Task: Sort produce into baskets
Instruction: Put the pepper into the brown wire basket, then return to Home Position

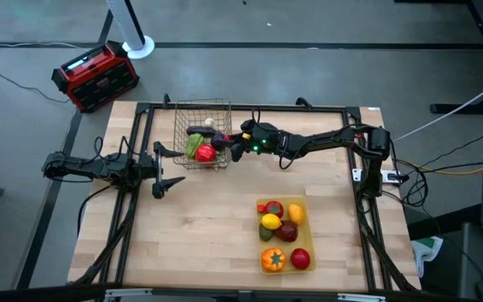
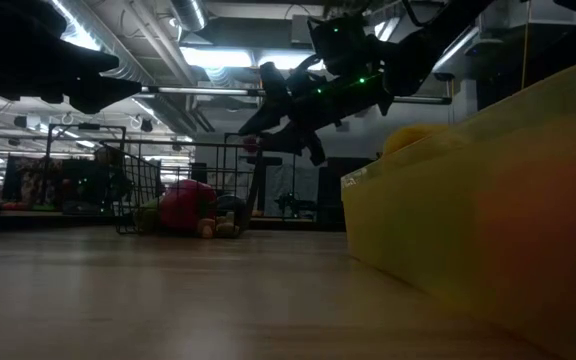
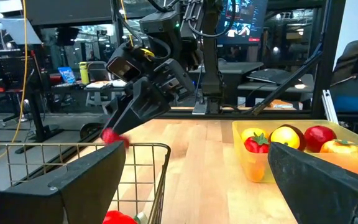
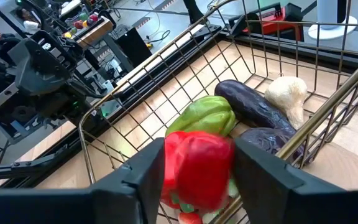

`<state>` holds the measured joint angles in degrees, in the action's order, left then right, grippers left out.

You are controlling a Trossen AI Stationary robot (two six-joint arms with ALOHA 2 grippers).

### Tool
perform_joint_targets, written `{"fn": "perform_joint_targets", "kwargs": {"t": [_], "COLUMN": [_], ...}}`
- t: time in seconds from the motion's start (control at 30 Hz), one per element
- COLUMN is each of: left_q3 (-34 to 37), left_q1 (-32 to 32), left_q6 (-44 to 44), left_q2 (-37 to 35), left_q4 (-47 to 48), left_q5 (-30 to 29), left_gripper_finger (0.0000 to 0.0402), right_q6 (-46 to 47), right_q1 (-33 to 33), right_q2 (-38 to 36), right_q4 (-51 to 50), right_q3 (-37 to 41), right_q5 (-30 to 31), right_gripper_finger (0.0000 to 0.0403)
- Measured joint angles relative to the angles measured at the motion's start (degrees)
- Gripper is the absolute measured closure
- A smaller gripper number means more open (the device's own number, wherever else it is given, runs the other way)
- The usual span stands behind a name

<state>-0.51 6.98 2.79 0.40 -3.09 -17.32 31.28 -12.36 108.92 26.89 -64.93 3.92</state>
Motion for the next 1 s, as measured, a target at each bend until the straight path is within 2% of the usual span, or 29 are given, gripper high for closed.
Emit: {"fn": "perform_joint_targets", "kwargs": {"t": [0.3,0.47,0.6,0.77,0.9,1.0], "left_q3": [0.0,0.0,0.0,0.0,0.0,0.0], "left_q1": [0.0,0.0,0.0,0.0,0.0,0.0], "left_q6": [0.0,0.0,0.0,0.0,0.0,0.0], "left_q2": [0.0,0.0,0.0,0.0,0.0,0.0], "left_q4": [0.0,0.0,0.0,0.0,0.0,0.0], "left_q5": [0.0,0.0,0.0,0.0,0.0,0.0], "left_gripper_finger": [0.0009,0.0009,0.0009,0.0009,0.0009,0.0009], "right_q6": [0.0,0.0,0.0,-0.2,-0.2,-1.5], "right_q1": [0.0,0.0,0.0,0.0,0.0,-0.1], "right_q2": [0.0,0.0,0.0,0.0,-0.2,-2.5], "right_q4": [0.0,0.0,0.0,0.6,4.0,5.2], "right_q3": [0.0,0.0,0.0,0.0,0.0,0.1], "right_q5": [0.0,0.0,-0.8,-5.9,-7.6,-10.8], "right_gripper_finger": [0.0131,0.0099,0.0093,0.0095,0.0095,0.0104]}}
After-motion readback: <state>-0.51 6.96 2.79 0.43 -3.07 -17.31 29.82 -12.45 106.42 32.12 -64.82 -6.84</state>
